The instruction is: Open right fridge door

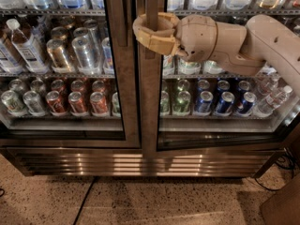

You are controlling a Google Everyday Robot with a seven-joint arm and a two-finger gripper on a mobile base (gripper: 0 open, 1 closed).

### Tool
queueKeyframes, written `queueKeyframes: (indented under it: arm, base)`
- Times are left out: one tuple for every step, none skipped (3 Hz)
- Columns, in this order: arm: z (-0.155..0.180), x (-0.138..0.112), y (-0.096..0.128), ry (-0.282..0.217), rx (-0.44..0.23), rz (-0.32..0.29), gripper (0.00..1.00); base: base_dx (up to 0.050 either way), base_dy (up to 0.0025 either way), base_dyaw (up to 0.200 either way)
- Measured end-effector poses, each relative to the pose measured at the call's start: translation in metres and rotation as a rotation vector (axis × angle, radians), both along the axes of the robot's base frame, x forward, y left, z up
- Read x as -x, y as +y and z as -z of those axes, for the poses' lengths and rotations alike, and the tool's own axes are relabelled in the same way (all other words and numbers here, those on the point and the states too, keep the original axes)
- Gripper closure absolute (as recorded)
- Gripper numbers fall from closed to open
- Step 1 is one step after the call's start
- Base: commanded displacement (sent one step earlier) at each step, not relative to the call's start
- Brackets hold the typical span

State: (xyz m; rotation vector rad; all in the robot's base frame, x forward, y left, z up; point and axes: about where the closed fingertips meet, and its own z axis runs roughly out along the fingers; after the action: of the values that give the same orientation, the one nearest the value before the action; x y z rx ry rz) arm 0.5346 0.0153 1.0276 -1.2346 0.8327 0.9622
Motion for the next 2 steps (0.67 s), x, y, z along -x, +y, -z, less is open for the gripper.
queueKeyframes:
  arm:
    - [-0.0011, 0.0021, -0.0016, 0.000, 0.000, 0.000, 1.00]
    - [0.0016, 0.0102, -0.0029, 0.000, -0.006, 0.000, 1.00]
  base:
    - [0.000, 0.00000, 0.000]
    - [0.000, 0.00000, 0.000]
